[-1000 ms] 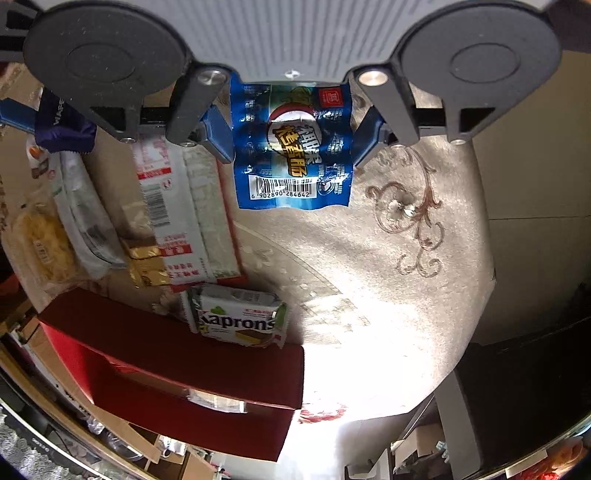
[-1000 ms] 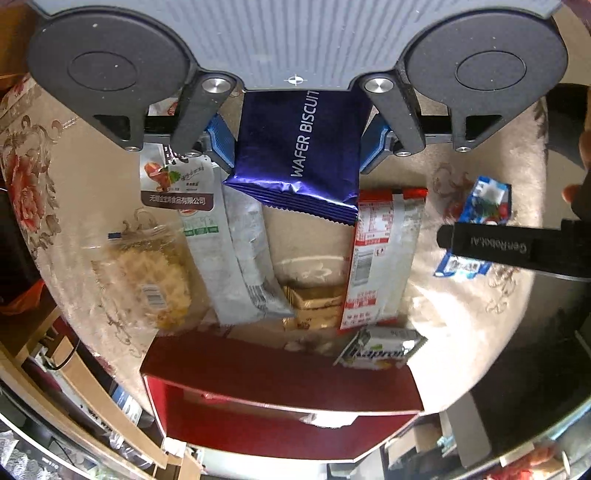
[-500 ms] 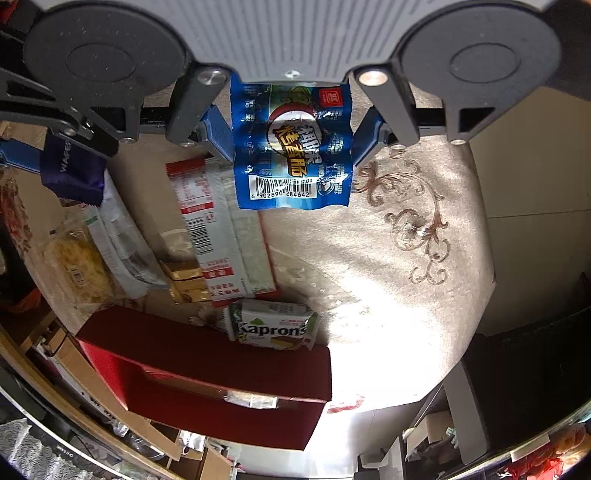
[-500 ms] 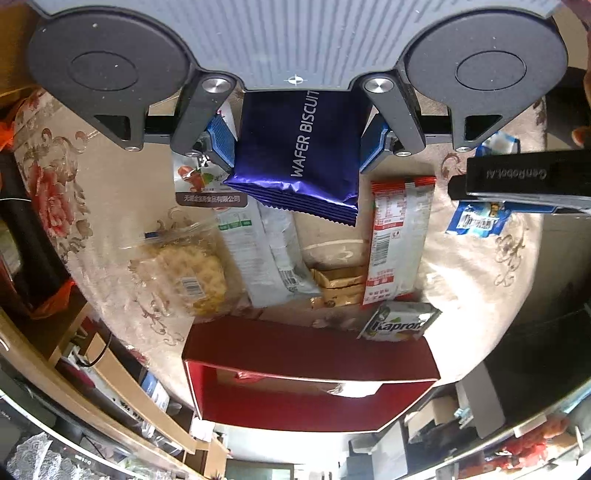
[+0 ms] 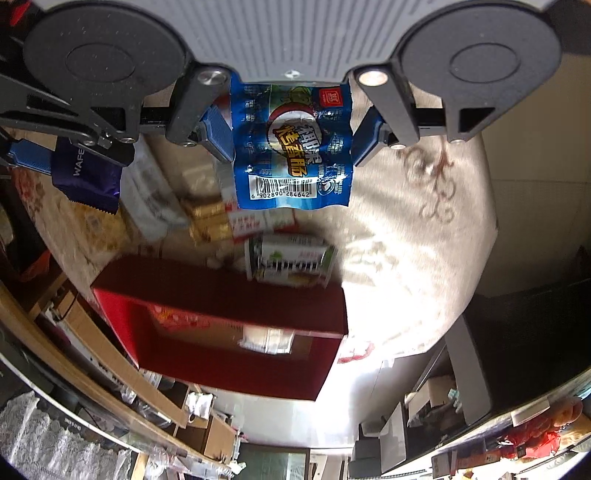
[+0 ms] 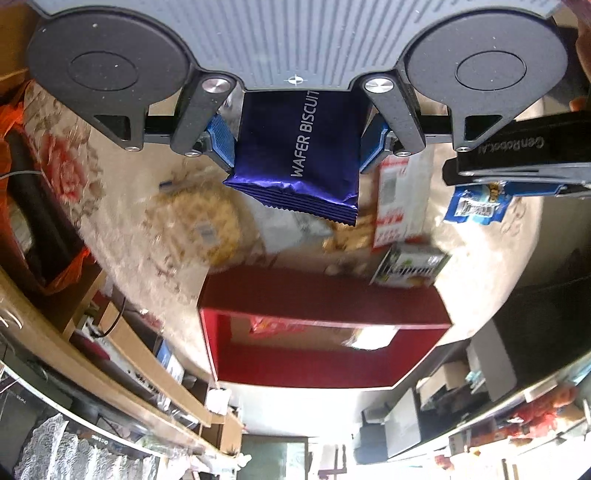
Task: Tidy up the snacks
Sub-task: 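Lift both packs and carry them over the red box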
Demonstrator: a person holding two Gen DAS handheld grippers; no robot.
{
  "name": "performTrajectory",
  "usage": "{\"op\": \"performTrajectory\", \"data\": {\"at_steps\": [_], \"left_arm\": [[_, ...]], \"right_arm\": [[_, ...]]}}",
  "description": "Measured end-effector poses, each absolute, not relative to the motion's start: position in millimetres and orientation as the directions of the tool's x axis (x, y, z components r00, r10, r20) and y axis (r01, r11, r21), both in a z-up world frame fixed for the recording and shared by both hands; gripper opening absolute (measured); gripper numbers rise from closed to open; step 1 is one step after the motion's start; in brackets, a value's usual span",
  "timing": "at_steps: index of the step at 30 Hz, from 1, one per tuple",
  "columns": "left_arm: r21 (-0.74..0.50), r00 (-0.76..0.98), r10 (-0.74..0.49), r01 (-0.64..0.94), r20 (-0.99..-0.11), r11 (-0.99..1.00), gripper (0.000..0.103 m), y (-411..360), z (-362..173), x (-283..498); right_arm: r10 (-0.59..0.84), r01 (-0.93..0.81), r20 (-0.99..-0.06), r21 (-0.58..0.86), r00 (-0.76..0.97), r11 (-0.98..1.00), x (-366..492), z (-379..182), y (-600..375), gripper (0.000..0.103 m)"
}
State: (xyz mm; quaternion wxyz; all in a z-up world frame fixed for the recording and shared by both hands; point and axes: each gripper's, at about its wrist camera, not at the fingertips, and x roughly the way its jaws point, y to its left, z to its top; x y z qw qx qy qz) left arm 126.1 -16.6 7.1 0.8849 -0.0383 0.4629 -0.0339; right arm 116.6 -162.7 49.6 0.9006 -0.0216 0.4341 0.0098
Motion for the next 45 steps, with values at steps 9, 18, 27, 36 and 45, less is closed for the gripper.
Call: {"op": "performTrajectory", "data": {"at_steps": [9,18,27,36,45], "left_arm": [[-0.120,0.614,-0.100,0.009,-0.783,0.993,0.065,-23.4,23.4,164.5],[-0.120,0.652,-0.098,0.011,-0.752,0.993,0.065,-34.8,38.9,204.0],[-0.113,0.676,-0.093,0.014,-0.731,0.994,0.066,-45.9,46.6,243.1],[-0.108,0.685,-0.090,0.017,-0.723,0.994,0.066,-55.1,50.1,267.3],[-0.098,0.684,-0.082,0.015,-0.725,0.995,0.066,-62.6,47.3,289.5]], "right_arm": [[-0.002,0.012,-0.768,0.008,0.641,1.000,151.2,58.7,-177.7,0.075],[0.004,0.040,-0.737,0.042,0.676,0.998,189.1,73.3,-193.2,0.075],[-0.003,0.060,-0.718,0.053,0.696,0.997,228.7,81.5,-202.4,0.075],[-0.020,0.065,-0.708,0.036,0.706,0.997,255.1,85.4,-204.0,0.075],[-0.039,0.067,-0.709,0.011,0.704,0.998,277.4,82.8,-204.1,0.075]]}}
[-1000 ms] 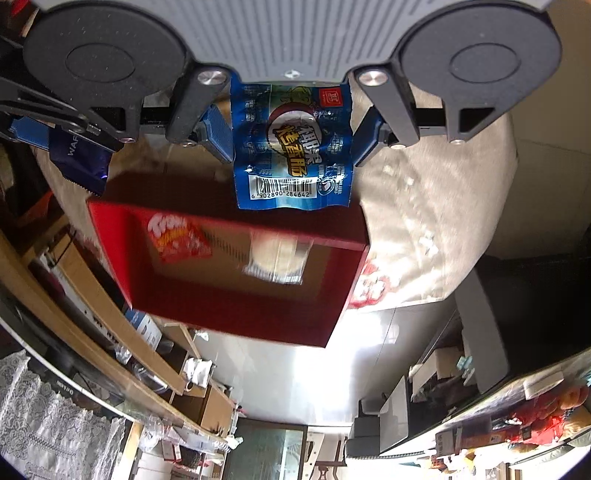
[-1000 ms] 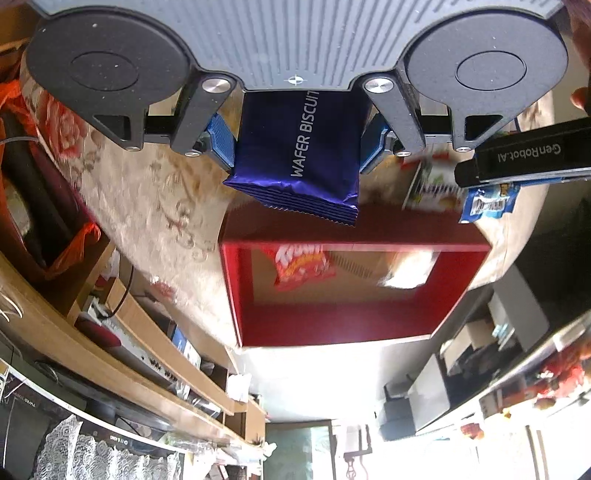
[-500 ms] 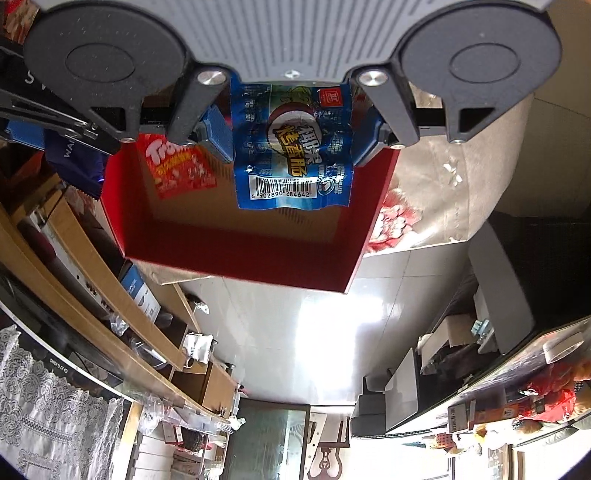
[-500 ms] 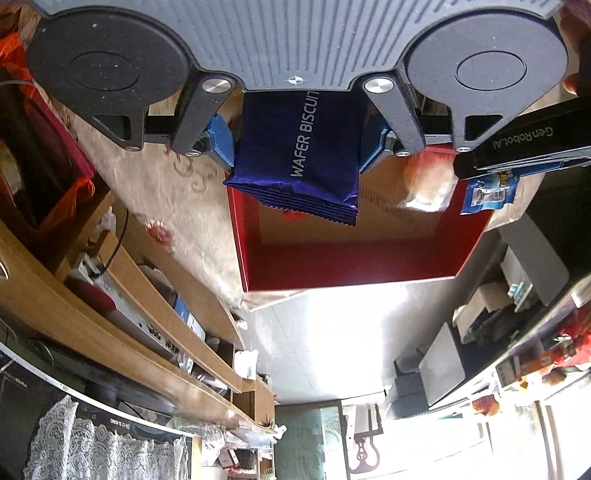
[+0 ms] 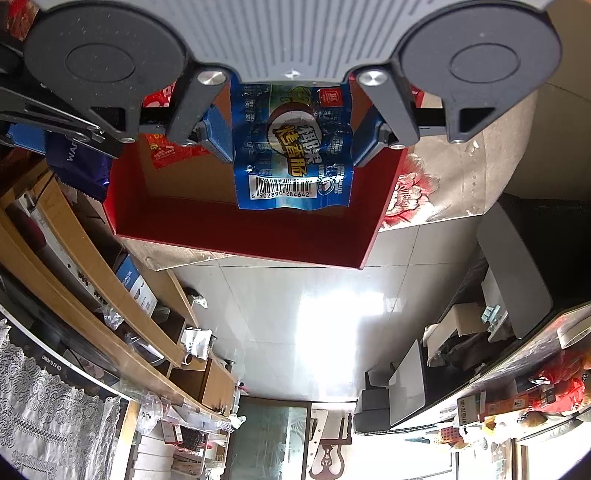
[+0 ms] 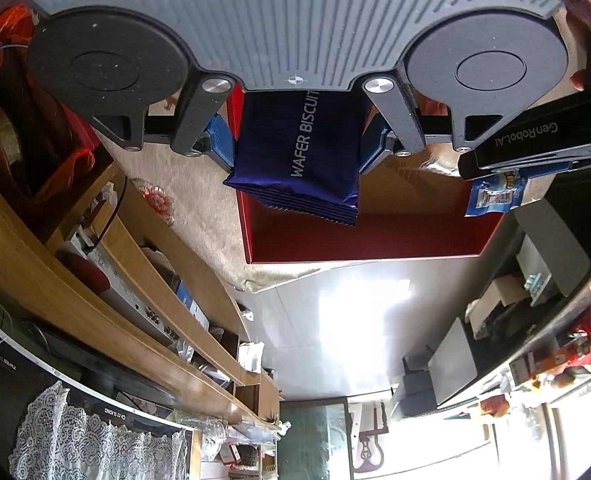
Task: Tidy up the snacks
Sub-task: 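Lift both packs and carry them over the red box, then lower both packs into the red box and open both grippers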
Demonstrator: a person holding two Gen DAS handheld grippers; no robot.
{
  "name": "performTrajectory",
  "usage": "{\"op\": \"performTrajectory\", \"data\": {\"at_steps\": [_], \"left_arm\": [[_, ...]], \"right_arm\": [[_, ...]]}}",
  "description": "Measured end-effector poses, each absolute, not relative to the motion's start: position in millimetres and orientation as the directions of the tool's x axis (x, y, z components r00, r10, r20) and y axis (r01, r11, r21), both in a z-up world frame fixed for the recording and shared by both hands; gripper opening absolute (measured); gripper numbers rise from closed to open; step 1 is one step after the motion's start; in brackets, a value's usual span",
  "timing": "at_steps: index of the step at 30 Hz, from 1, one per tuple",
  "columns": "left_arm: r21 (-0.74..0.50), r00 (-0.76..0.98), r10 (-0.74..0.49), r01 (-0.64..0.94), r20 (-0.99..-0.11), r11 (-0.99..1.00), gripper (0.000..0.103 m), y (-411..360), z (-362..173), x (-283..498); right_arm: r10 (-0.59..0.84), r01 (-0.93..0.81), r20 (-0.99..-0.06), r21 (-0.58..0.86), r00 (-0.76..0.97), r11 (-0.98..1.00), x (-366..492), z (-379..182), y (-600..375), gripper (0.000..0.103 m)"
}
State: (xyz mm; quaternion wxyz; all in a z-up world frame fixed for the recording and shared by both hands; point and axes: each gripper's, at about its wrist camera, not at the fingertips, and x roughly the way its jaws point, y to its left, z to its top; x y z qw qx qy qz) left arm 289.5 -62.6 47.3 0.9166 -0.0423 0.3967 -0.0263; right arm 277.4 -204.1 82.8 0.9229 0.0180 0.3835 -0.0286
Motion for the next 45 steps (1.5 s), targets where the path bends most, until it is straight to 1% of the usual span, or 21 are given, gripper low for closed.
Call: {"op": "performTrajectory", "data": {"at_steps": [33,42,45], "left_arm": [[-0.056,0.638,-0.031,-0.019,-0.769,0.998,0.066,-75.3,16.3,332.8],[-0.051,0.631,-0.029,-0.018,-0.775,0.999,0.066,-75.7,14.7,335.2],[-0.057,0.632,-0.031,-0.021,-0.775,0.998,0.066,-75.1,15.4,334.8]], "right_arm": [[-0.060,0.059,-0.757,-0.029,0.651,0.998,321.6,52.9,-196.4,0.074],[-0.074,0.062,-0.760,-0.044,0.646,0.997,324.1,49.6,-196.2,0.075],[-0.073,0.067,-0.759,-0.039,0.647,0.997,323.7,49.6,-196.5,0.077]]}}
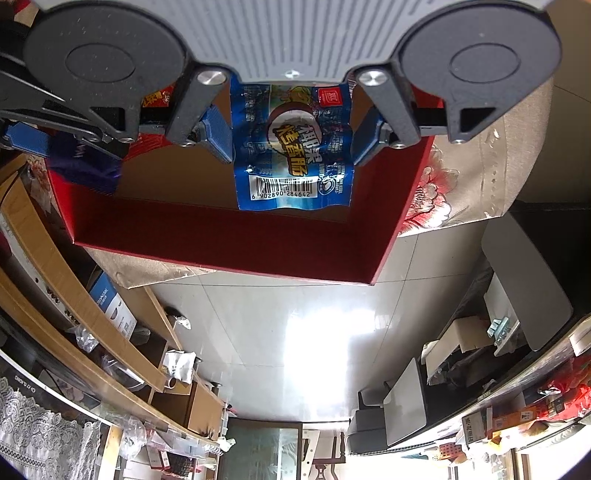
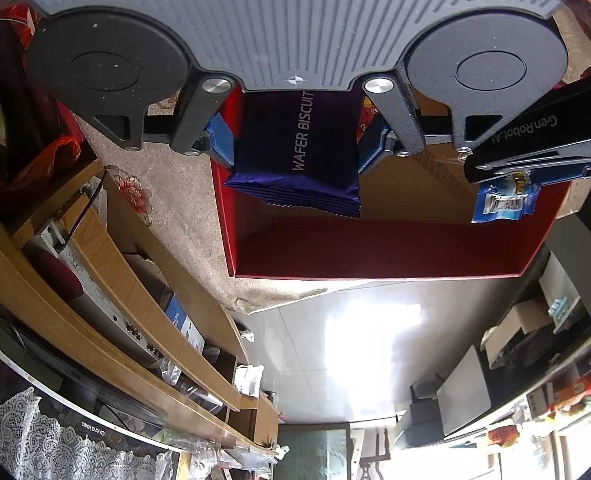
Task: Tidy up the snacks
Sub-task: 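Lower both packs into the red box and open both grippers, then move the left gripper toward the Kapron biscuit pack beside the box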
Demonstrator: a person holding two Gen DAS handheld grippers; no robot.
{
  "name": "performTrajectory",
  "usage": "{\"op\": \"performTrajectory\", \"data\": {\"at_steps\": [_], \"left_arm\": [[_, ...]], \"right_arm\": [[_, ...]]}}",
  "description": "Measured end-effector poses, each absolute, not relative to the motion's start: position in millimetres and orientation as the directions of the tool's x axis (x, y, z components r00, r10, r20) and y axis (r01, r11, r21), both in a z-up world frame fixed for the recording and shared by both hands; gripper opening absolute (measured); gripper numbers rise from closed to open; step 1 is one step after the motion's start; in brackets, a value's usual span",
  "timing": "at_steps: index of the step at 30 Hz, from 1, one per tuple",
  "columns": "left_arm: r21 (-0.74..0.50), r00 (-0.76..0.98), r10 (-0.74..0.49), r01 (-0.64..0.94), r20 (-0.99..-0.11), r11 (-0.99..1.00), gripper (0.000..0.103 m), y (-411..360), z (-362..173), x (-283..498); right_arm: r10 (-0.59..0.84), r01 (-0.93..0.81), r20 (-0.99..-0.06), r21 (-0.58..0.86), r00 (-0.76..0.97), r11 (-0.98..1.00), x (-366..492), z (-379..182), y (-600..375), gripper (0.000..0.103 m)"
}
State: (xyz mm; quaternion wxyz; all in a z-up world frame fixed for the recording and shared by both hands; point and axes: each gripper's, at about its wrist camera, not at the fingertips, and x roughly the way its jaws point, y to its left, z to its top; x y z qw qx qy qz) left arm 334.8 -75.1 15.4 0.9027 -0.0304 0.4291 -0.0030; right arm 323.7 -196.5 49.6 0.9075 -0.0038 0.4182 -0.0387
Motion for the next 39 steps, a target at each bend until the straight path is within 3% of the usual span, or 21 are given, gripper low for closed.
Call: {"op": "performTrajectory", "data": {"at_steps": [15,20,39], "left_arm": [[-0.053,0.655,-0.028,-0.018,-0.755,0.998,0.068,-74.8,23.5,331.2],[-0.049,0.677,-0.024,-0.018,-0.735,0.999,0.074,-73.9,31.8,328.9],[-0.071,0.673,-0.046,-0.010,-0.738,0.997,0.075,-69.2,37.4,314.9]], "right_arm": [[-0.063,0.078,-0.748,-0.015,0.661,0.997,320.6,54.6,-202.0,0.079],[-0.062,0.084,-0.743,-0.008,0.667,0.996,319.5,56.9,-202.3,0.079],[-0.072,0.095,-0.724,-0.009,0.686,0.995,310.8,67.0,-203.9,0.081]]}}
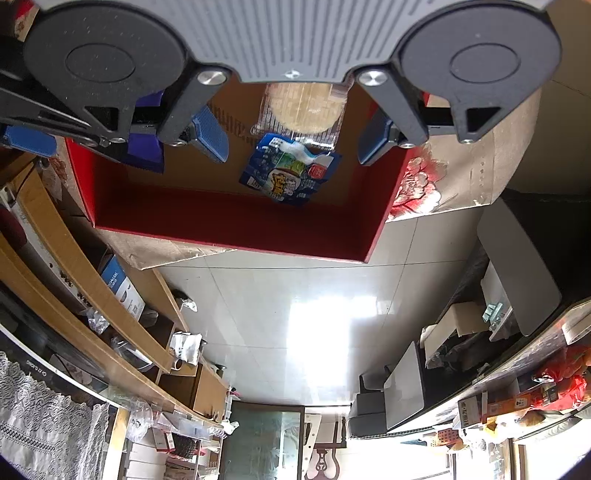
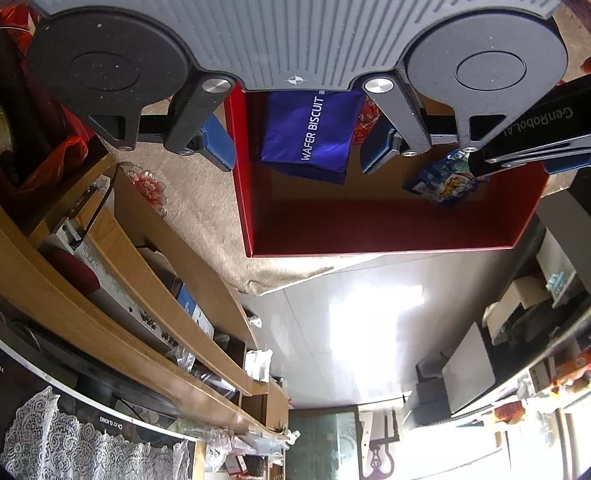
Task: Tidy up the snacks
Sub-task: 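Move the left gripper toward the Kapron biscuit pack beside the box, then close the left gripper on the Kapron wafer pack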
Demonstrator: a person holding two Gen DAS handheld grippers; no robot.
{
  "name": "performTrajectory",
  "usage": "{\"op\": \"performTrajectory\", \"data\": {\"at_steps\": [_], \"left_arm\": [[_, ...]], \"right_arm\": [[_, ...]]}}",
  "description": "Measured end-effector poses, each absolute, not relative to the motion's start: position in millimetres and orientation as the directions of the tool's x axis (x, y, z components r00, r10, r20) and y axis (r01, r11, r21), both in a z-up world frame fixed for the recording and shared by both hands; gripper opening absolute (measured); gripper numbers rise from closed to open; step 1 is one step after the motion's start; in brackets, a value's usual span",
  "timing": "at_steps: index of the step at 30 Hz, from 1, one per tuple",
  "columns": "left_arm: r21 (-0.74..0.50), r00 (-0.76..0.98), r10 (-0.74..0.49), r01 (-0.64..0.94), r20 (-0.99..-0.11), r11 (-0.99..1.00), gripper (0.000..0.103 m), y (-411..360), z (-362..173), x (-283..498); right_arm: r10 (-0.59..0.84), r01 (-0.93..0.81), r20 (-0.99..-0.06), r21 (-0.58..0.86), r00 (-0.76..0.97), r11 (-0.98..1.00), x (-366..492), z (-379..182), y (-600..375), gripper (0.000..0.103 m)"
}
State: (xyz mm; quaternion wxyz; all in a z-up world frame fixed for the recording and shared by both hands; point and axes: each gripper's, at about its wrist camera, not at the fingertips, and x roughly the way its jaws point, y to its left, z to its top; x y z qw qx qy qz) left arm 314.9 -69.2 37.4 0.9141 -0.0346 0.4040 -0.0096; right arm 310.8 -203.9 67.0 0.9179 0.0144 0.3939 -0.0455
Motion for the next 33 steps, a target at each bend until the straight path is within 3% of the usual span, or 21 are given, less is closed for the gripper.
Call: {"op": "performTrajectory", "data": {"at_steps": [22,33], "left_arm": [[-0.062,0.611,-0.046,-0.004,-0.791,0.998,0.075,-38.8,22.1,248.7],[-0.121,0.520,-0.069,-0.068,-0.851,0.990,0.075,-23.5,-9.3,251.4]], "right_arm": [[-0.095,0.056,-0.722,-0.078,0.685,0.995,260.7,72.7,-194.4,0.084],[-0.055,0.002,-0.738,-0.073,0.672,0.997,235.5,71.1,-188.0,0.085]]}}
